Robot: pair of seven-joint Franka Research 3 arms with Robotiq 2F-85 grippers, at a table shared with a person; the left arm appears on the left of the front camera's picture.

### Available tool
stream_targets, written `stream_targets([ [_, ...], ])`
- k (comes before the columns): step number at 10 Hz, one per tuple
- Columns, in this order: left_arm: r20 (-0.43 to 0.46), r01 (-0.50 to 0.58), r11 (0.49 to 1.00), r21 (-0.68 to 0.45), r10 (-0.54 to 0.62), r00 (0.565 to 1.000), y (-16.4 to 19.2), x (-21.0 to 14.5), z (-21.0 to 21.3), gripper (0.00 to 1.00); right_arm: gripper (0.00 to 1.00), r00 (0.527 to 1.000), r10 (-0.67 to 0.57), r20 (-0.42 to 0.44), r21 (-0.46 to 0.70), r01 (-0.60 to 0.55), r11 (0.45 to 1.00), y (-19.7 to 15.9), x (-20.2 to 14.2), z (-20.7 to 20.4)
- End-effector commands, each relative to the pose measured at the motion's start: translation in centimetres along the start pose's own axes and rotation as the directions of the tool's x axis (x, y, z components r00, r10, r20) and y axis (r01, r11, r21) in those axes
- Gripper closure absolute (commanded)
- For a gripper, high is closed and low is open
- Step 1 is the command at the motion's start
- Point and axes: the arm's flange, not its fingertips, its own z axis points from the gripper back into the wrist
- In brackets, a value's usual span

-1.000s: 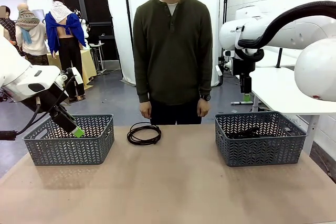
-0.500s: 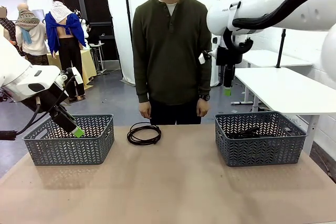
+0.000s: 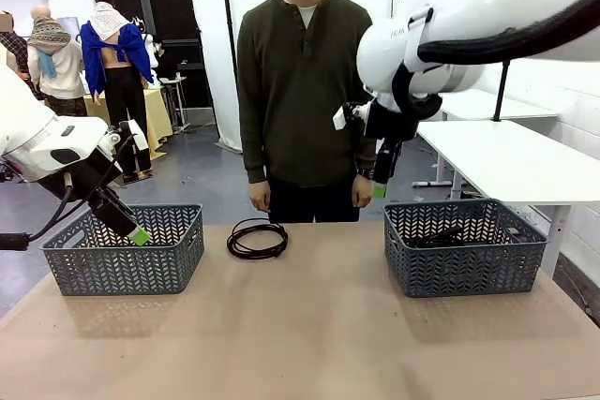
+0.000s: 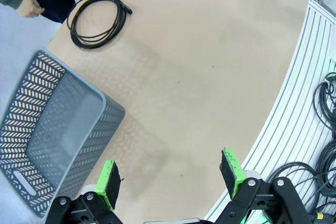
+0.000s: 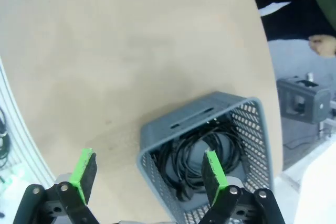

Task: Organize the cables according to human instructions.
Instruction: Pick up a bundle of cables and place it in the basket indicated by the human.

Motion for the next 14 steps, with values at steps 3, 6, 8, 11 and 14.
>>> stream_targets([
  [3,0.007,0.001,1.0,0.008,-0.001,1.0,0.2,-0.1,-0.2,0.0,0.0,0.998,0.023,0.063,-0.035,-0.021,0.999,5.6,-1.4,-3.9],
  [6,0.007,0.001,1.0,0.008,-0.001,1.0,0.2,-0.1,-0.2,0.0,0.0,0.997,0.068,0.021,-0.006,-0.068,0.998,7.3,-0.6,-4.6],
  [8,0.007,0.001,1.0,0.008,-0.001,1.0,0.2,-0.1,-0.2,0.0,0.0,0.998,0.051,0.021,-0.022,-0.051,0.998,6.4,-0.5,-4.5],
  [11,0.007,0.001,1.0,0.008,-0.001,1.0,0.2,-0.1,-0.2,0.0,0.0,0.998,0.051,0.021,-0.022,-0.051,0.998,6.4,-0.5,-4.5],
  [14,0.007,0.001,1.0,0.008,-0.001,1.0,0.2,-0.1,-0.2,0.0,0.0,0.998,0.051,0.021,-0.022,-0.051,0.998,6.4,-0.5,-4.5],
])
